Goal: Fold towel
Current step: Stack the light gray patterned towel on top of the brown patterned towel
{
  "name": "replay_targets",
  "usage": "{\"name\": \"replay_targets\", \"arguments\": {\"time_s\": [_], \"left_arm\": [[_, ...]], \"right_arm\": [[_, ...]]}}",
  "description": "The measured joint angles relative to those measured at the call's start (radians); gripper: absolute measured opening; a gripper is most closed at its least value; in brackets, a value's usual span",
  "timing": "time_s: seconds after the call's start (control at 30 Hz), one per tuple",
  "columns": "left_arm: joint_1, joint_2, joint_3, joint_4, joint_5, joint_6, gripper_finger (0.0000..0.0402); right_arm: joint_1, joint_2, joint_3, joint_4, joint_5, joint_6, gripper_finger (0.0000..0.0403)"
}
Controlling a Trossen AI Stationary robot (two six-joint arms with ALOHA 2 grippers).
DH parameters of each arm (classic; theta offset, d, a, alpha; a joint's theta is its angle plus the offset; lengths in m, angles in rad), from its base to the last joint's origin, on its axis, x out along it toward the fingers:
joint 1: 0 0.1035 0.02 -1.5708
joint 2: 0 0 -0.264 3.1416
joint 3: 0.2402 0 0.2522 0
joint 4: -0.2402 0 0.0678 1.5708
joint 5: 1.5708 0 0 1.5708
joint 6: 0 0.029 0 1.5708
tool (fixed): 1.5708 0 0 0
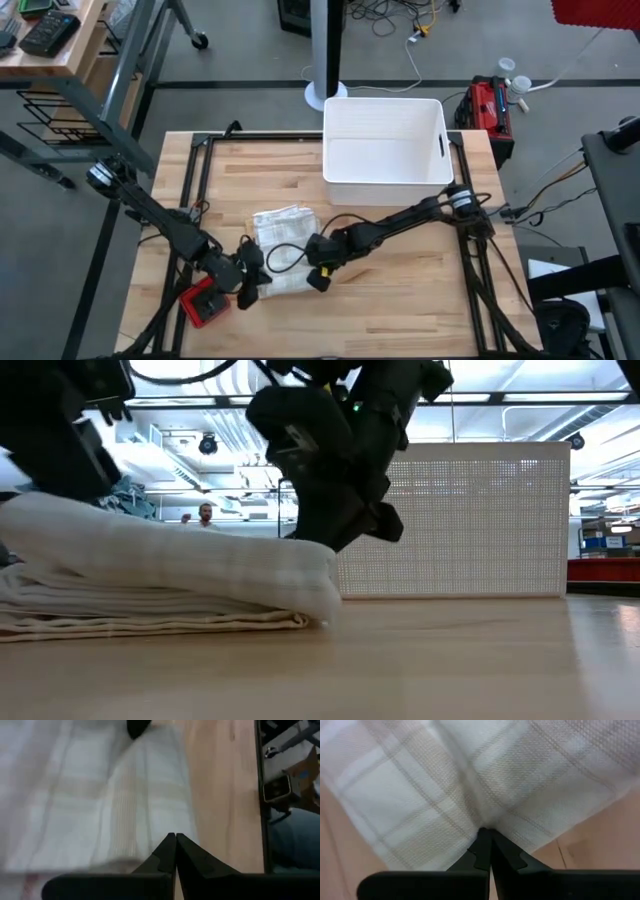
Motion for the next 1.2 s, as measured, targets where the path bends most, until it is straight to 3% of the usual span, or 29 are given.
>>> {"name": "replay_targets", "arguments": {"time_s": [0.1, 0.37, 0.43, 0.73, 1.2], "left_arm": [[0.002, 0.0, 0.02, -0.044, -0.089, 0.054, 0.0001], [0.019, 0.0, 0.083, -0.392, -0.487, 0.064, 0.0001], [0.045, 0.0, 0.086, -0.433, -0.545, 0.071, 0.0001], [0.211, 0.0, -0.003, -0.436, -0.42, 0.113, 0.0001], [0.242, -0.001, -0.038, -0.432, -0.324, 0.06, 0.0001]], "right_arm": [[0.0, -0.025, 0.001, -0.015, 0.014, -0.011, 0.0], [-0.025, -0.09, 0.003, 0.001, 0.185, -0.011, 0.0], [-0.044, -0.093, 0.003, 0.01, 0.202, -0.015, 0.0], [-0.137, -0.075, 0.004, 0.13, 0.212, -0.037, 0.0], [-0.178, 0.003, 0.004, 0.122, 0.219, 0.0, 0.0]]}}
